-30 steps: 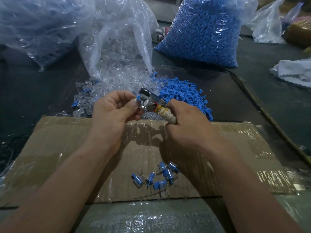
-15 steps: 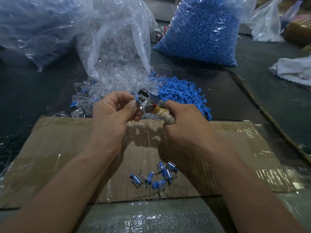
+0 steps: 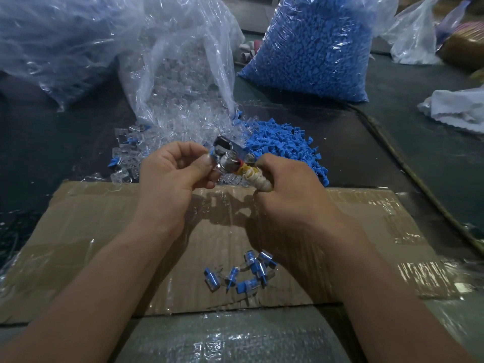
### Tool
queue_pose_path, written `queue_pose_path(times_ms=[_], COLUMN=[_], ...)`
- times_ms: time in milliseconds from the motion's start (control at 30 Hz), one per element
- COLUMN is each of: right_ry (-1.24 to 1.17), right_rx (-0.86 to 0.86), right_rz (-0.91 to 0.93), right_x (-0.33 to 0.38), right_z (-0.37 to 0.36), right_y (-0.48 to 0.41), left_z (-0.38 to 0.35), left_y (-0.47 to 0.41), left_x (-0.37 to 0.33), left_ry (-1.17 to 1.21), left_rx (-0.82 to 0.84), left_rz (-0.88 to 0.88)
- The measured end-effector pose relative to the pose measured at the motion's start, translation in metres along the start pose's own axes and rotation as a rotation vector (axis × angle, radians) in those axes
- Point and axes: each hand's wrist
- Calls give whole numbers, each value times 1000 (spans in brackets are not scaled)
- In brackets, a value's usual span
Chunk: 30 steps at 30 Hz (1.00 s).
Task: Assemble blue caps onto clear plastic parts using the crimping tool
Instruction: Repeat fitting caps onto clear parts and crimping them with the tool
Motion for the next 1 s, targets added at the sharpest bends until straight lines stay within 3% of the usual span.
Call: queue_pose_path(times_ms=[167, 333, 533, 600, 800, 933, 1000], right_ry=[-65, 3, 47, 55, 78, 96, 110], right_rx=[-55, 0, 68, 101, 193, 209, 214], right_rz=[-103, -129, -124, -120, -123, -129, -127], right_x=[-14, -22, -20, -20, -19, -17, -16], right_z=[14, 16, 10, 10, 9, 8, 9], right_y=[-3, -5, -6, -5, -5, -5, -5], left_z=[10, 12, 11, 11, 23, 21, 19], left_y=[-4, -1, 3, 3, -10, -4, -3], left_x=[-5, -8, -2, -3, -10, -9, -8], left_ry=[-126, -377, -469, -449, -376, -439, -467], left_rx=[115, 602, 948, 961, 763, 931, 913], left_rz=[160, 344, 439, 412, 272, 288, 249])
Point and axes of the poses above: each hand's wrist, its own y-axis away from the middle knuckle, its own z-axis out of the back of the hand, x = y × z, and after that the axes turned 3 degrees about -x, right-handed
